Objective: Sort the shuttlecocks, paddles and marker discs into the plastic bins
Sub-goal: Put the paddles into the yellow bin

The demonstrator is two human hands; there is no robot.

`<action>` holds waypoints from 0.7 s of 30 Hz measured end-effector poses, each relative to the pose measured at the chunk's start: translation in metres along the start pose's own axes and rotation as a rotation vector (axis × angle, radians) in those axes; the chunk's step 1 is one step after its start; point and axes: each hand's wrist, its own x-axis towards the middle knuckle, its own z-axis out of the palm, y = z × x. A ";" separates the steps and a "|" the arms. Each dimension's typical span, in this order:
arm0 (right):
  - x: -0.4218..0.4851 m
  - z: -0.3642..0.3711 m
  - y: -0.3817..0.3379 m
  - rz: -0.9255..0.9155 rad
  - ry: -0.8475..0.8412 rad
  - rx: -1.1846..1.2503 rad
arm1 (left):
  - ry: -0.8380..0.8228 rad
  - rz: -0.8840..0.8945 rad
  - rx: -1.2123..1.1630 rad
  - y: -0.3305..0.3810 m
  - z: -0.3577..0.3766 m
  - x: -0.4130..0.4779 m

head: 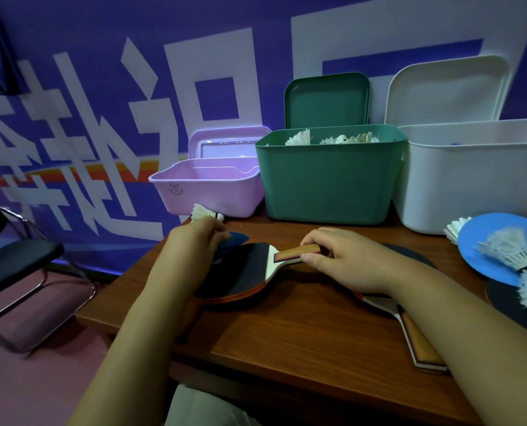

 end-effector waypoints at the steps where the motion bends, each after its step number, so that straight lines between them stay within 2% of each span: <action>1: -0.001 -0.001 -0.001 0.001 0.023 0.025 | -0.022 0.011 -0.027 -0.001 -0.002 0.000; 3: -0.002 -0.001 -0.003 0.007 0.066 0.088 | -0.106 0.084 -0.027 -0.004 -0.004 0.000; 5: -0.003 -0.003 -0.005 0.011 0.111 0.168 | -0.118 0.145 -0.025 -0.005 -0.006 0.000; 11: -0.008 -0.013 -0.005 -0.013 0.330 0.362 | 0.184 0.156 -0.006 -0.008 -0.012 0.020; 15: -0.010 -0.012 -0.004 -0.031 0.410 0.347 | 0.225 0.085 -0.062 -0.003 -0.026 0.046; 21: -0.004 -0.012 -0.007 -0.025 0.511 0.323 | 0.378 0.069 -0.200 0.004 -0.045 0.085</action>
